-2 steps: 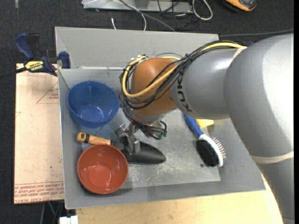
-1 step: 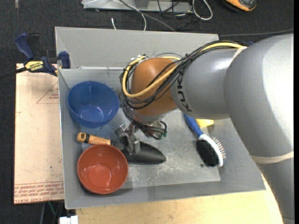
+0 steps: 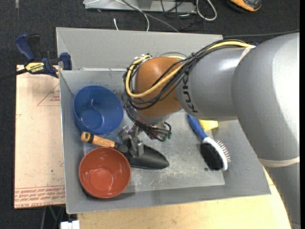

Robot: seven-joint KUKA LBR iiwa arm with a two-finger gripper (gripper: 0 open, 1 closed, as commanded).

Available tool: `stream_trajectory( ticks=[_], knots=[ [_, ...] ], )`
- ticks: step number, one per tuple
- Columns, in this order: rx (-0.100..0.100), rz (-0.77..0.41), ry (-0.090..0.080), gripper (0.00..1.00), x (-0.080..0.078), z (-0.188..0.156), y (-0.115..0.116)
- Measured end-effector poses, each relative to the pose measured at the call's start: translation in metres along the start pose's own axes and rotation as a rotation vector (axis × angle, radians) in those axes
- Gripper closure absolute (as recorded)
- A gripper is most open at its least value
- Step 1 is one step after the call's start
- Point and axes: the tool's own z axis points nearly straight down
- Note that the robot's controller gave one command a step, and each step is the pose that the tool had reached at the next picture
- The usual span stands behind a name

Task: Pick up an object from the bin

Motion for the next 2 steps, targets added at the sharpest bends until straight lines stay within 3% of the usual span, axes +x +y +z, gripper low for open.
stream_trajectory(
  ticks=[2],
  knots=[
    [-0.003, 0.002, 0.006, 1.0, 0.001, -0.069, 0.001]
  ],
)
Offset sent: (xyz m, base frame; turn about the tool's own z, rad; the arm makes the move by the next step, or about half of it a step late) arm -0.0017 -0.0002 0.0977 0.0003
